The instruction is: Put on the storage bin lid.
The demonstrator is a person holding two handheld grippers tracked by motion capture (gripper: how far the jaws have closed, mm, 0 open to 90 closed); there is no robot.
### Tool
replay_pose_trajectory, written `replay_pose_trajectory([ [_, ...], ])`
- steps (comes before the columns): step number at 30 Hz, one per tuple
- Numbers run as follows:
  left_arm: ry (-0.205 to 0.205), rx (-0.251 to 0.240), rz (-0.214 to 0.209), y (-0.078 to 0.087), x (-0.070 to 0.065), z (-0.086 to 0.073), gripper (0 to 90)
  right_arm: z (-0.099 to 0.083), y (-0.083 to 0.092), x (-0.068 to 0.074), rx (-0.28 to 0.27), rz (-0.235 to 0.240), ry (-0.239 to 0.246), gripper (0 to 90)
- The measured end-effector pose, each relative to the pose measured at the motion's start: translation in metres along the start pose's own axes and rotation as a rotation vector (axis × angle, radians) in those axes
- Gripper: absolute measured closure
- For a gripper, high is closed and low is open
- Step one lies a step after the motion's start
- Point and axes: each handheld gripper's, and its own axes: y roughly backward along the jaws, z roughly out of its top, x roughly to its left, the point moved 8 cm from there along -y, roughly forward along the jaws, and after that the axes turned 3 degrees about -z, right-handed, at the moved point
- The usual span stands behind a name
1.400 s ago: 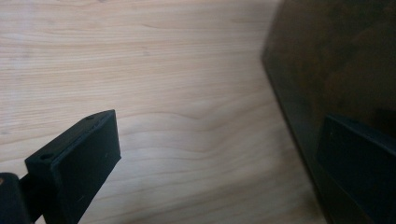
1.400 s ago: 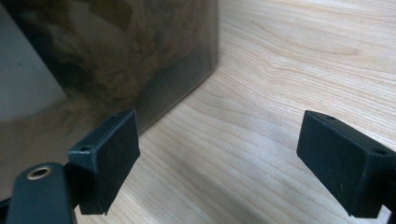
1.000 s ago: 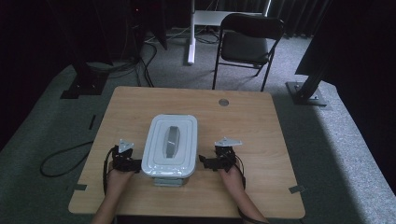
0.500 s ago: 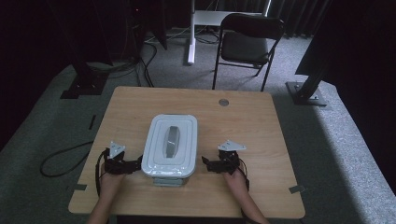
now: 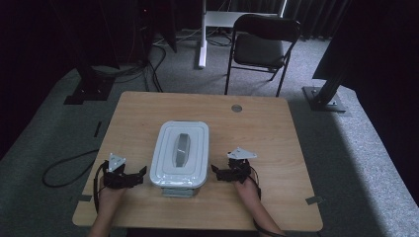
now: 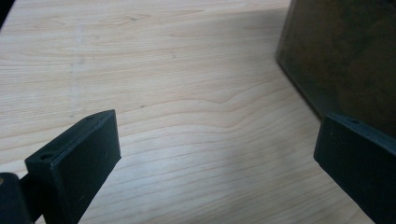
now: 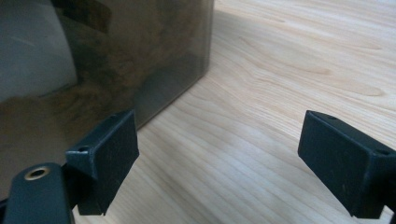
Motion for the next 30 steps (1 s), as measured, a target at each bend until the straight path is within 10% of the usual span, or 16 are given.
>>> replay_pose_trajectory([
  [30, -0.024, -0.049, -0.005, 0.013, -0.005, -0.003, 1.2, -0.006, 0.027, -0.034, -0.04, -0.092, -0.049, 11.6],
])
